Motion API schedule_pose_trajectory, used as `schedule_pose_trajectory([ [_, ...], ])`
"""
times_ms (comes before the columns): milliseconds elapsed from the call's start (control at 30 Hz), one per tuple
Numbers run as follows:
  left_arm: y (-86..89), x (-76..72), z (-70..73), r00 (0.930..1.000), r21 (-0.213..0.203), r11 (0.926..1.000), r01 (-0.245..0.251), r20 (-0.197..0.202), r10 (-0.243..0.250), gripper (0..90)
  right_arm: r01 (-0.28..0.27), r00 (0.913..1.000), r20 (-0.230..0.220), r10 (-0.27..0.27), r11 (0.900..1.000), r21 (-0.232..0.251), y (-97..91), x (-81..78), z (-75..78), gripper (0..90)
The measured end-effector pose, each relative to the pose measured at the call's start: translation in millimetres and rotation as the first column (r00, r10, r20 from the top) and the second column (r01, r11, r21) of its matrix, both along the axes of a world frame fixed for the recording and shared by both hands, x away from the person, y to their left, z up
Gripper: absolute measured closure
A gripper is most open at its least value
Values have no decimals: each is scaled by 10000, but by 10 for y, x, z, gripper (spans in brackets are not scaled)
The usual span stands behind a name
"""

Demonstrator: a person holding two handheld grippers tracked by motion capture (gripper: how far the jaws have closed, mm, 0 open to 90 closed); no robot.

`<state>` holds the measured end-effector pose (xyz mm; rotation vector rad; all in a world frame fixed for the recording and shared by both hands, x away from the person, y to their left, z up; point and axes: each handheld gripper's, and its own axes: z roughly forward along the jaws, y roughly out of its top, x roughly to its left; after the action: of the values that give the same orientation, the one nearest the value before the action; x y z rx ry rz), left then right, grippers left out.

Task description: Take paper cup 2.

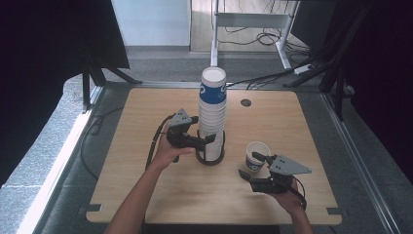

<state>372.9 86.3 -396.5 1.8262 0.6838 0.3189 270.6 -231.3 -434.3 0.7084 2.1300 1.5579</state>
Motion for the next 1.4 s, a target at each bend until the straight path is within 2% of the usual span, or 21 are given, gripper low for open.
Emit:
schedule_pose_trajectory([
  [167, -43, 95, 0, 9999, -45, 9999, 153, -19, -153, 52, -48, 10000, 2, 48, 10000, -12, 9, -4, 0, 225],
  [233, -60, 129, -19, 10000, 89, 10000, 10, 20, -10, 61, -85, 10000, -9, 85, 10000, -29, 15, -2, -4, 222],
  [300, -76, 157, -45, 10000, 53, 10000, 75, -23, -75, 57, -72, 10000, -21, 72, 10000, -61, 17, 0, -8, 221],
  [433, -106, 164, -70, 9998, 2, 9999, 129, 150, -129, 106, -102, 9999, -45, 102, 9999, -17, 15, 5, -10, 221],
  [667, -97, 154, -81, 9993, -20, 9998, 177, 327, -176, 122, -294, 9995, -79, 294, 9996, 3, 55, 30, 32, 222],
  [800, -102, 155, -85, 9990, 46, 9998, 182, 401, -184, 124, -864, 9962, -61, 863, 9962, -93, 117, 130, 97, 223],
  [900, -106, 152, -83, 9988, 113, 9997, 207, 449, -212, 125, -966, 9952, -194, 964, 9953, -103, 126, 218, 128, 224],
  [1167, -122, 152, -84, 9988, 109, 9999, 124, 466, -129, 125, -1289, 9916, -51, 1291, 9913, 271, 122, 387, 425, 226],
  [1400, -115, 149, -82, 9988, 121, 9998, 150, 461, -155, 126, -1485, 9887, 259, 1475, 9880, 426, 174, 502, 826, 228],
])
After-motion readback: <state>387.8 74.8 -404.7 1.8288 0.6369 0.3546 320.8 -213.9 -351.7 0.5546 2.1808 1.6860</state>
